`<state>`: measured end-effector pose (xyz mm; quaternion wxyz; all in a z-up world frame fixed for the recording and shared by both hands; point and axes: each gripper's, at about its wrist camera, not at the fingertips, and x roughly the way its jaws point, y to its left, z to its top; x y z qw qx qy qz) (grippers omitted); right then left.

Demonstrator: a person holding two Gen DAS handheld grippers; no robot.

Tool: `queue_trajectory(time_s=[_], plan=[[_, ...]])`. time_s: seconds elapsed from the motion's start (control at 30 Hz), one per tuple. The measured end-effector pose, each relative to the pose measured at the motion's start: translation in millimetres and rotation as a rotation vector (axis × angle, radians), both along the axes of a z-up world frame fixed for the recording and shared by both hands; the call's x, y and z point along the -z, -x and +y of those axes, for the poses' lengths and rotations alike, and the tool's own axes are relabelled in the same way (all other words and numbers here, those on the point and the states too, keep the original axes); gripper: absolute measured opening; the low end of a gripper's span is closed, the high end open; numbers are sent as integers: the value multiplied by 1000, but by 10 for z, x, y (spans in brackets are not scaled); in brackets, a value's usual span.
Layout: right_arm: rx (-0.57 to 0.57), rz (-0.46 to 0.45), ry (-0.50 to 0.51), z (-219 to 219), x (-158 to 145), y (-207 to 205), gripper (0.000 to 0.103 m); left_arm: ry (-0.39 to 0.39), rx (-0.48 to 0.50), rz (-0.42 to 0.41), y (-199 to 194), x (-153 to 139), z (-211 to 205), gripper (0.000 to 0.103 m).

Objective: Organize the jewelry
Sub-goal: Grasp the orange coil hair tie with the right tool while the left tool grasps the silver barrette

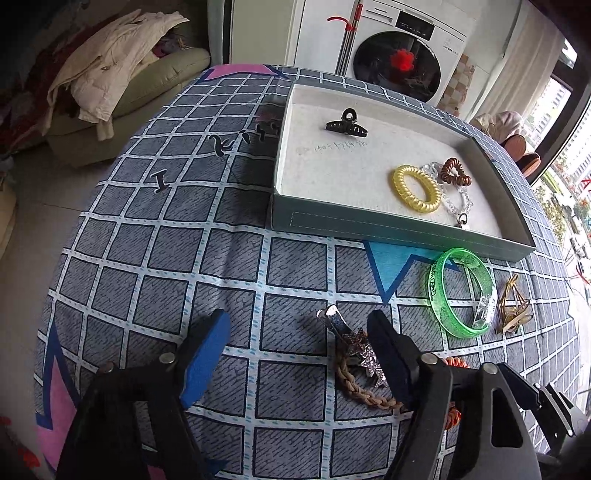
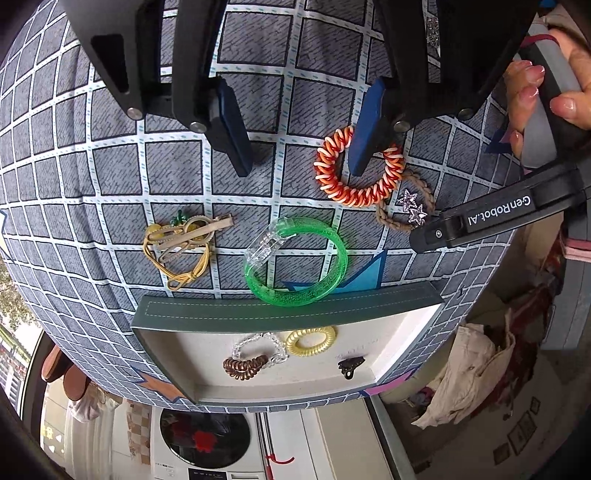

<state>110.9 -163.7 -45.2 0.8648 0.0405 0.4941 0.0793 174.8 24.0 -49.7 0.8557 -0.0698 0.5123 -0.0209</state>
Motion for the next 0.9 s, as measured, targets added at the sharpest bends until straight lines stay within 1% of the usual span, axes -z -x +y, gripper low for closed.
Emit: queue_trajectory(time_s=[0.1,0.13,0.17,0.2,0.27,0.3,0.37,0.4,0.47,0.5,0.53,0.57,0.63,0.67,0.83,0.87,0.9], plan=[[-23,-16,50,74,6,12,55,-15,7,3,-9,4,-35,90],[-28,-20,65,88,7,15,55,-23,9,1,-10,5,-52,89],[-34,-25,80,107,11,19,55,-33,12,-2,-4,2,-69,83],[-40,-31,94,125,14,29,55,-42,18,-3,-1,-3,-82,80],[-49,-39,120,156,17,42,54,-49,27,-2,1,-6,-104,80],[-57,-44,134,175,21,51,53,-53,31,-5,5,-8,-112,75],[-81,-56,160,221,22,72,48,-67,44,-7,9,-11,-137,68],[-91,-59,161,233,19,81,44,-80,50,-10,12,-9,-152,64],[-101,-57,159,243,15,85,41,-94,60,-17,24,-11,-158,57],[-105,-56,156,241,12,84,39,-91,64,-18,25,-13,-154,57],[-107,-56,154,236,9,91,36,-84,67,-19,26,-17,-143,55],[-109,-57,154,237,8,98,34,-76,71,-22,27,-22,-130,46],[-112,-60,150,238,7,113,20,-48,73,-22,29,-24,-97,46],[-113,-62,149,238,6,123,17,-29,74,-21,27,-25,-75,46],[-96,-62,122,204,5,133,14,68,69,-7,24,-38,55,44],[-89,-58,109,179,3,131,14,87,69,-5,20,-43,76,32],[-81,-53,94,151,0,126,14,107,66,1,14,-46,100,32]])
